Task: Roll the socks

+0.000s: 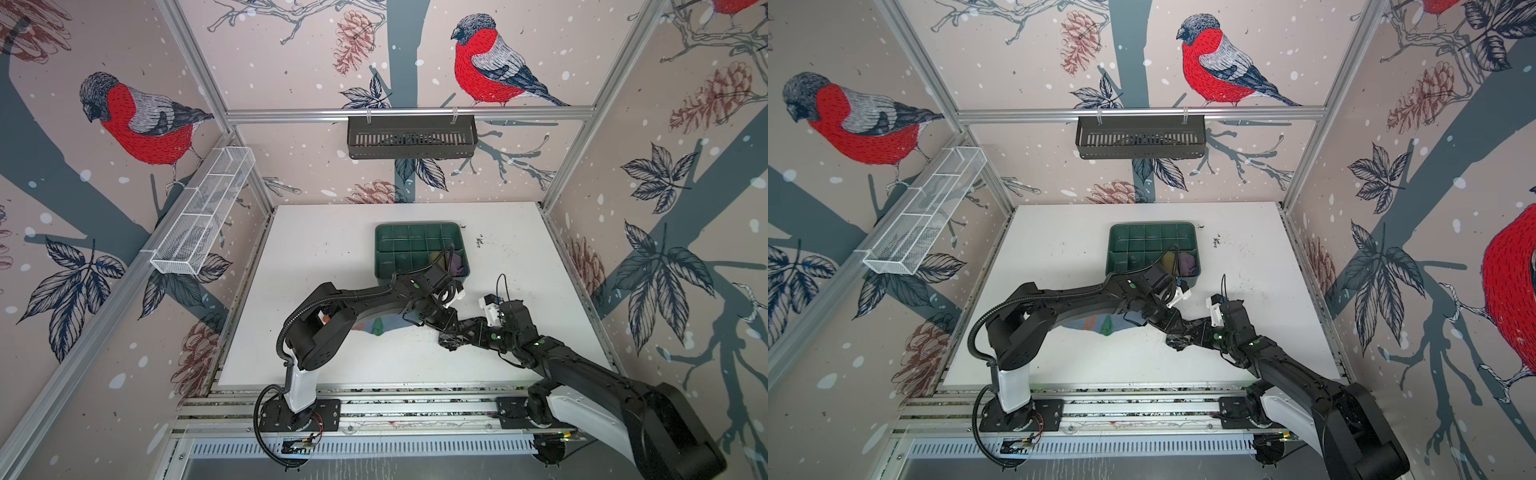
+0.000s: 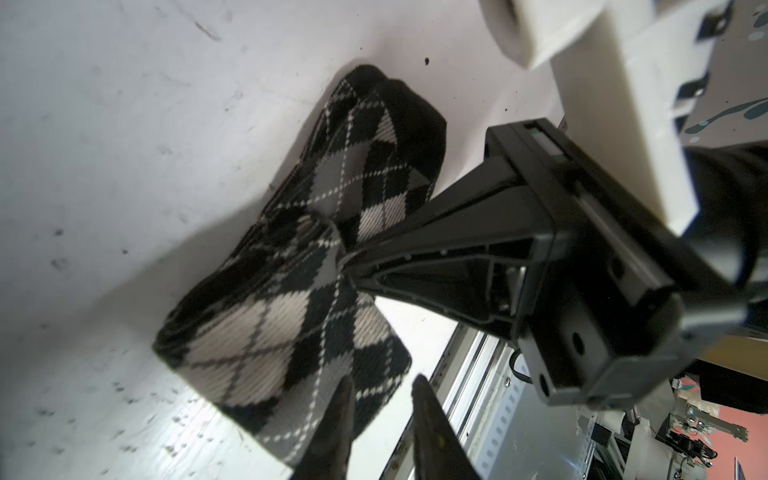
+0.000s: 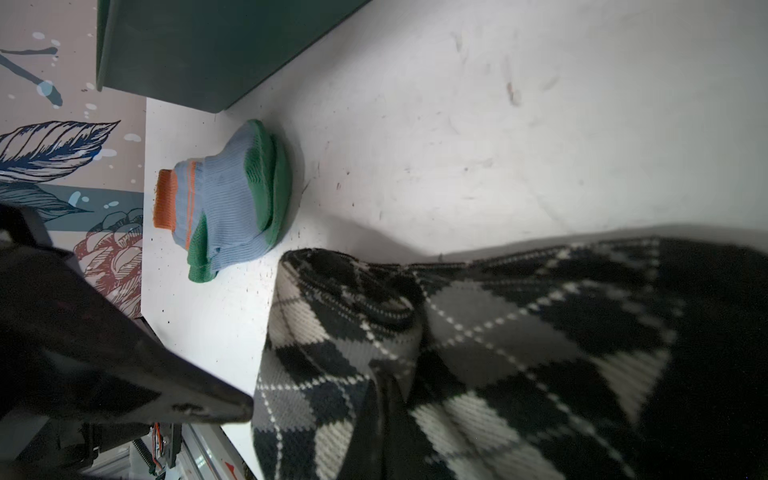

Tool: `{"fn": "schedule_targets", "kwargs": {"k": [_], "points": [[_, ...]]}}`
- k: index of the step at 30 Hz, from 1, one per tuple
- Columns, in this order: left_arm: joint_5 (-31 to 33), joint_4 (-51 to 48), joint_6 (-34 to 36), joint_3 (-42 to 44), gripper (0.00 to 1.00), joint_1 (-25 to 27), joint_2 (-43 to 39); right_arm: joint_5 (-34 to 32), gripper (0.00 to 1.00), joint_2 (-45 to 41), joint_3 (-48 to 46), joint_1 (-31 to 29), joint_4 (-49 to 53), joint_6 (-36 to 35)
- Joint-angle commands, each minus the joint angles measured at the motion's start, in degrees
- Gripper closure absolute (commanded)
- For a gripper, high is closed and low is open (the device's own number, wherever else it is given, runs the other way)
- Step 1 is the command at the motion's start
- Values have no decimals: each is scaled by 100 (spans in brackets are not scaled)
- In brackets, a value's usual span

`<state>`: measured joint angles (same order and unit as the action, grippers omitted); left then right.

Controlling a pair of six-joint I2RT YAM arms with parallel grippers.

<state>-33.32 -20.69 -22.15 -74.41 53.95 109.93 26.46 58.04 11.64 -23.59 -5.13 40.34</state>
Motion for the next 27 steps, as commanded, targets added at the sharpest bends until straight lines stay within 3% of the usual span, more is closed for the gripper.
{"fn": "schedule_targets", "kwargs": {"k": [1,19,27], "points": [[-185,307,4,193,75,-12,-75,-176,97,129,121,-5,3,-139],[-471,672,63,106,76,1,480,-123,96,359,443,4,-186,-79],[-467,731,84,31,78,-51,670,-42,87,253,551,1,-24,-96]]}}
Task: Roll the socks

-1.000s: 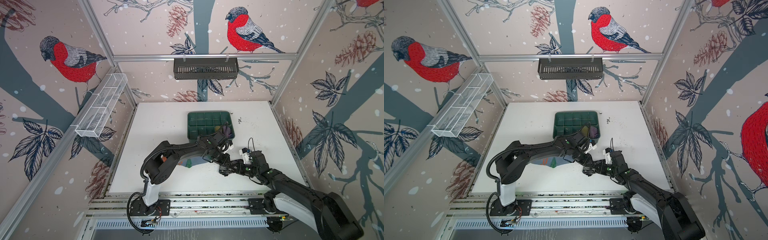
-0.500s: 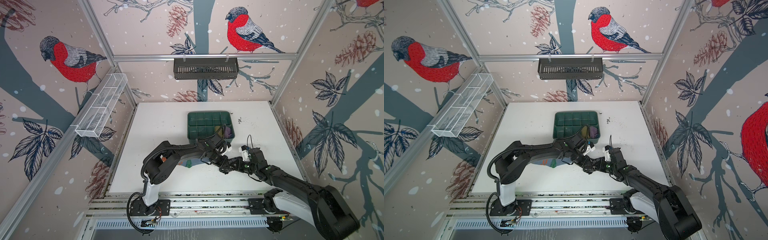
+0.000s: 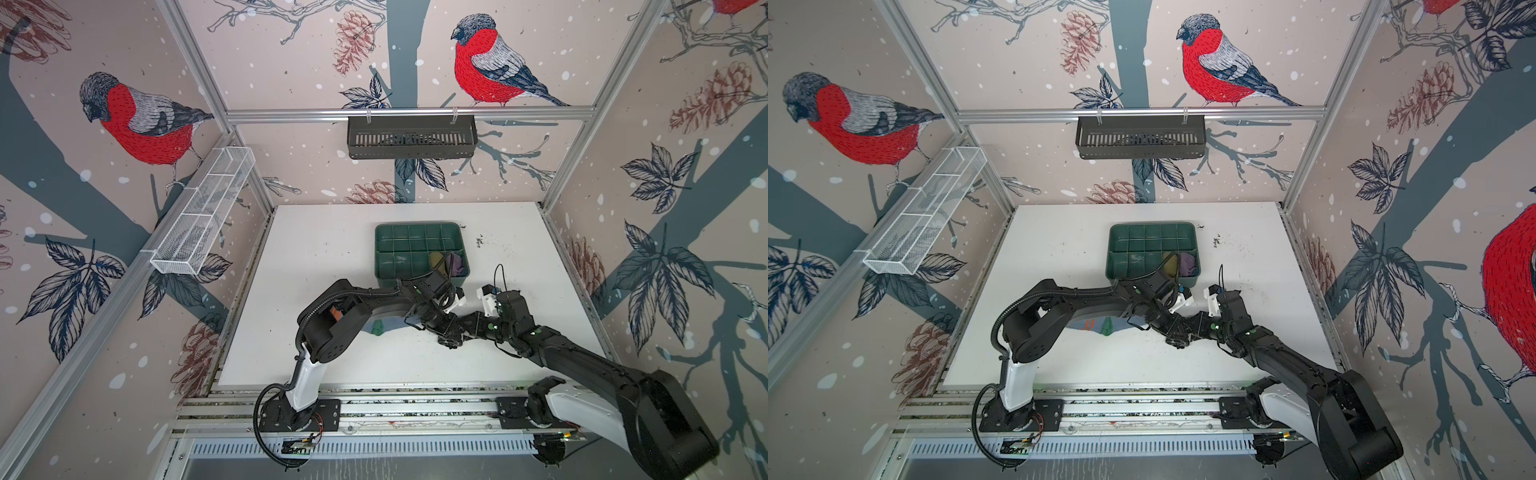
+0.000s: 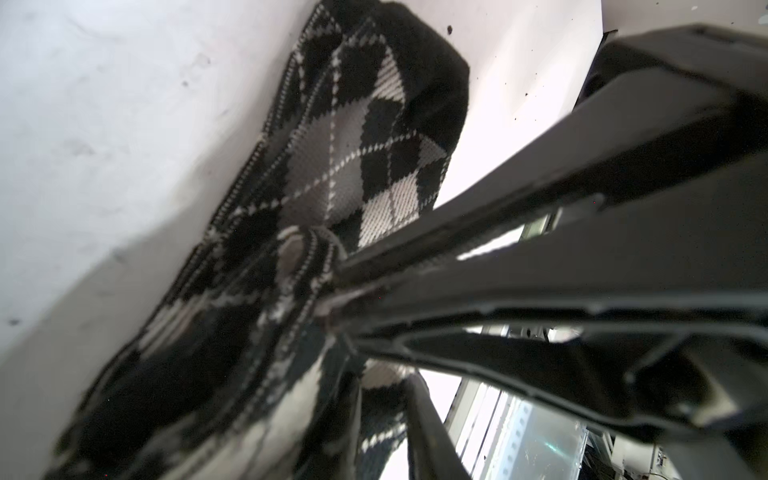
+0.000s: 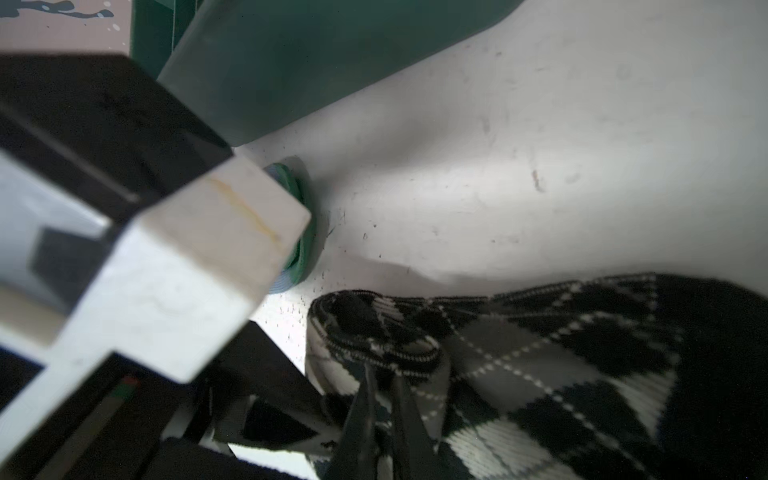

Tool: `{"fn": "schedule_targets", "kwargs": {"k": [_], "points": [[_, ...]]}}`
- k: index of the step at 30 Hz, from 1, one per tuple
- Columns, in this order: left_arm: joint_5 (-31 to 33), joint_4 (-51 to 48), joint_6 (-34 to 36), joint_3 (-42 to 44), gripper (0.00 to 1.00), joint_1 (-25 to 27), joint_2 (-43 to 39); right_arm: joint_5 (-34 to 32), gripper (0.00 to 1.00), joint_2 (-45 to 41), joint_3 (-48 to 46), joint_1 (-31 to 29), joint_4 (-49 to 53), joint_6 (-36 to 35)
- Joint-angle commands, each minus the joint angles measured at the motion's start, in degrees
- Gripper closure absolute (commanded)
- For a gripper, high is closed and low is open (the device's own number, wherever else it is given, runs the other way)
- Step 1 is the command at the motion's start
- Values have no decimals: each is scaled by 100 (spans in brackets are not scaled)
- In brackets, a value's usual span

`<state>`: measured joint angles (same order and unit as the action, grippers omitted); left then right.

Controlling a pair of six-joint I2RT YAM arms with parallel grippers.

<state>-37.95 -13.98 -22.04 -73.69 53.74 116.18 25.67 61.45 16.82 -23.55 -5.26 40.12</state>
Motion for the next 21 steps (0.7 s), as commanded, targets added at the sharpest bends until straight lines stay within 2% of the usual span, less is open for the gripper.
{"fn": "schedule_targets", "kwargs": {"k": [1,8,10,12,21], "points": [[-1,45,78,-52,78,-43,45,48,87,-138,16,1,49,-83],[10,94,71,-75,78,-109,35,144,82,-656,-317,0,411,53],[7,113,70,-77,78,-112,49,99,75,-755,-395,0,479,90],[-10,146,60,-81,78,-110,54,-35,74,-823,-434,8,473,110],[-24,114,95,-83,78,-126,-3,-159,70,-268,-276,102,86,32]]}}
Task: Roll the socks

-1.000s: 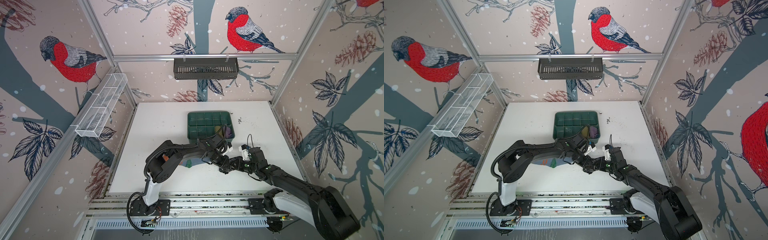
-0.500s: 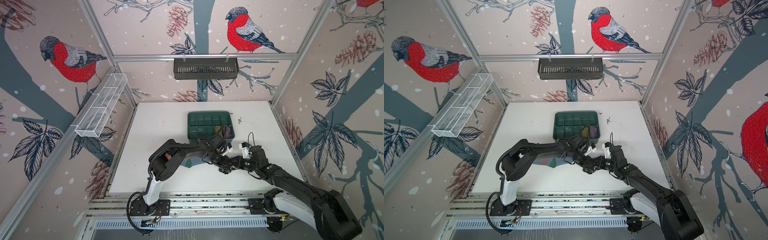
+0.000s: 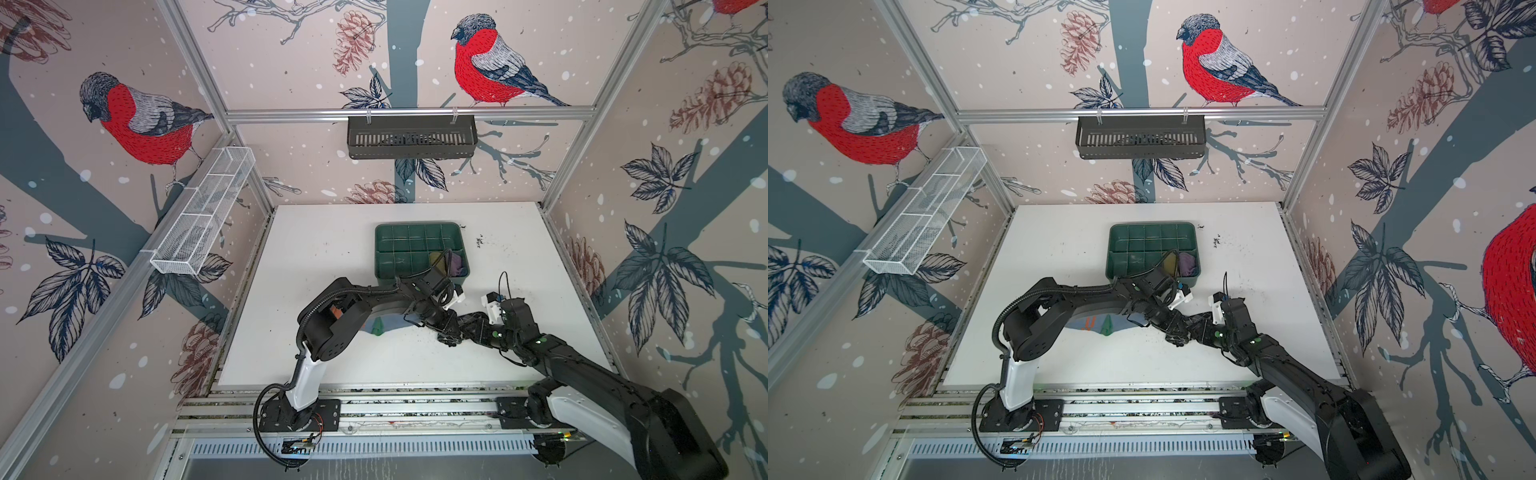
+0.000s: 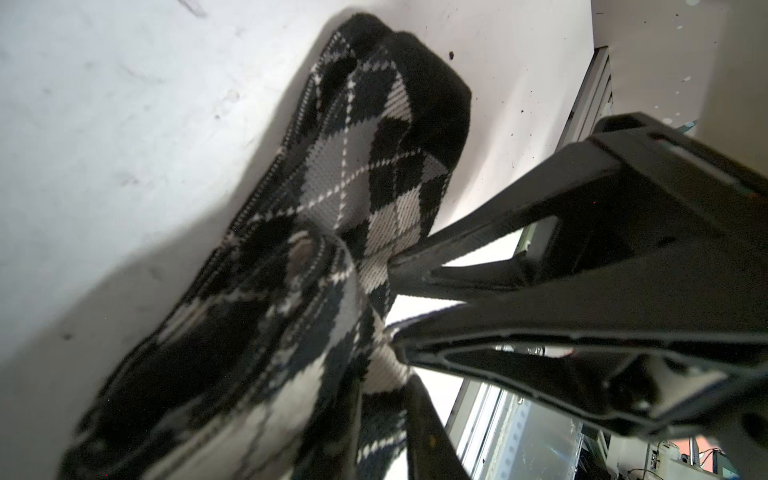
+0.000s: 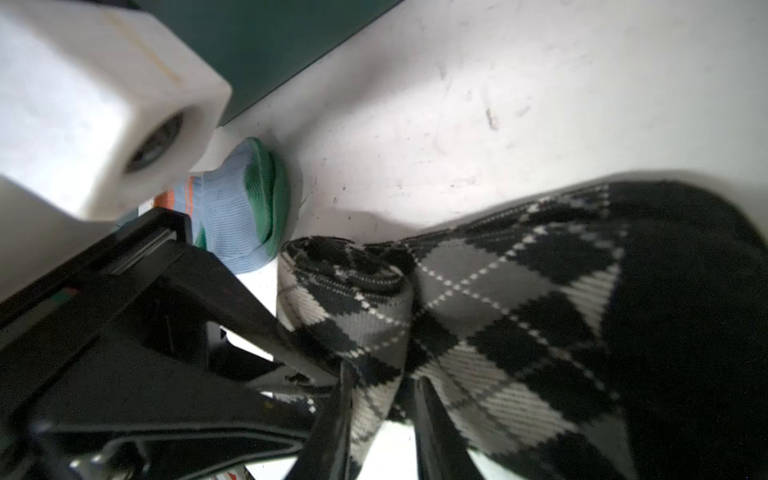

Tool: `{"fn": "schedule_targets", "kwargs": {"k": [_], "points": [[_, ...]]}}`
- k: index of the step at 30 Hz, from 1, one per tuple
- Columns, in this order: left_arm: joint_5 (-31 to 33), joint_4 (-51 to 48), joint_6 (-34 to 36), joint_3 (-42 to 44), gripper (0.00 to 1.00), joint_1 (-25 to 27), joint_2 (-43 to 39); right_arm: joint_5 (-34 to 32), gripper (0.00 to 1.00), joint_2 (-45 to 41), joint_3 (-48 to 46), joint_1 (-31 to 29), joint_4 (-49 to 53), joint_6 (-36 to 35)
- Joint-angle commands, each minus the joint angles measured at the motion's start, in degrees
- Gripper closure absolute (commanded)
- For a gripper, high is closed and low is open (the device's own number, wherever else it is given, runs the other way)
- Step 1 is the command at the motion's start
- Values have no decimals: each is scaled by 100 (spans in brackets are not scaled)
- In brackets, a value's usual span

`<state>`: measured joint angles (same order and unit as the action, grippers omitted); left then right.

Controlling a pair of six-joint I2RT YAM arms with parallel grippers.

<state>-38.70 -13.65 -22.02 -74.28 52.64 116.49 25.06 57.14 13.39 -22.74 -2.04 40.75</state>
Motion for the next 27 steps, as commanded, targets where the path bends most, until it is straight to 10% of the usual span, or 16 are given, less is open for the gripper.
{"fn": "schedule_targets", "kwargs": {"k": [1,27], "points": [[61,68,102,-24,78,-24,-46,-93,69,248,83,33,-288,-53],[45,59,130,58,78,-105,-95,187,78,1074,392,59,-858,-225]]}}
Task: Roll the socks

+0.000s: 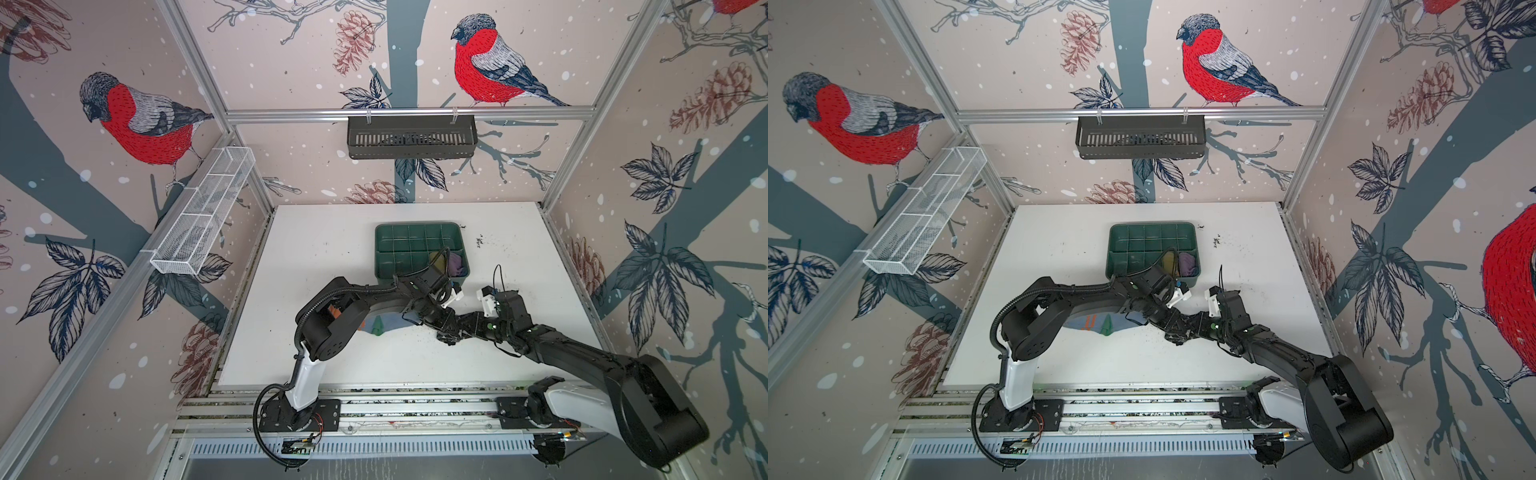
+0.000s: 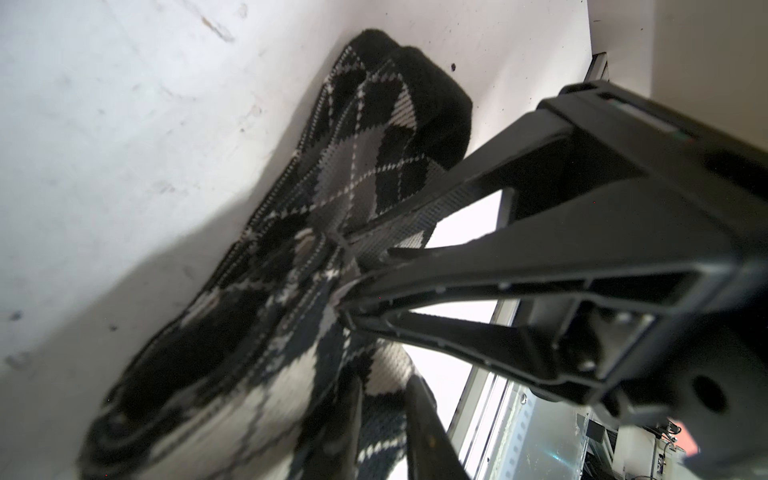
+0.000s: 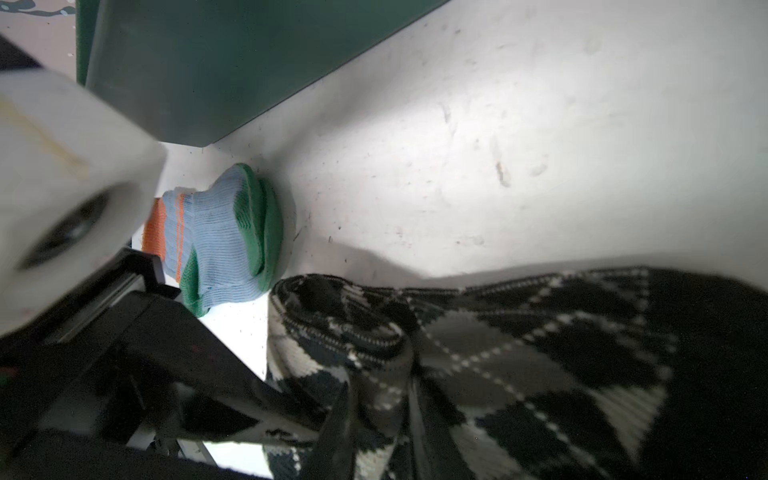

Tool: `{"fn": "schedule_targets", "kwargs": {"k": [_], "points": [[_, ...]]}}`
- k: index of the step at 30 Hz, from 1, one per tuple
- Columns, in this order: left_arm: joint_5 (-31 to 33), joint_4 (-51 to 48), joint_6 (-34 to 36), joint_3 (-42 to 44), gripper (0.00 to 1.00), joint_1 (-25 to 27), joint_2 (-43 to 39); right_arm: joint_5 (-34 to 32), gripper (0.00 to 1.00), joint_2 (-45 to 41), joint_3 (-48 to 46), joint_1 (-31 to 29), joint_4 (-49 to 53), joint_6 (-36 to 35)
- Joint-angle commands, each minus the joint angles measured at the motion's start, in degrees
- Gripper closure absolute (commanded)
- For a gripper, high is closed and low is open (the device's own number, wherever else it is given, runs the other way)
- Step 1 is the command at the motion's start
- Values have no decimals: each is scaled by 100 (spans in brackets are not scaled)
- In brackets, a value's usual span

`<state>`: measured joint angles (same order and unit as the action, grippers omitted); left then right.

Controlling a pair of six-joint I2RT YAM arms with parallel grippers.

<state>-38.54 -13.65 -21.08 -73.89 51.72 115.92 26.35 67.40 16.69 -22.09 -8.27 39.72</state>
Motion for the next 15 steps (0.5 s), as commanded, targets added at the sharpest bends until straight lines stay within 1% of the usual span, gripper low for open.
{"fn": "schedule_targets", "kwargs": {"k": [1,8,15], "points": [[17,67,34,23,78,-13,-34,63,79,76,76,-6,-249,-129],[22,90,34,63,78,-31,-61,186,95,266,157,-23,-408,-142],[28,62,39,84,78,-43,-86,189,96,8,299,-120,-388,-193]]}}
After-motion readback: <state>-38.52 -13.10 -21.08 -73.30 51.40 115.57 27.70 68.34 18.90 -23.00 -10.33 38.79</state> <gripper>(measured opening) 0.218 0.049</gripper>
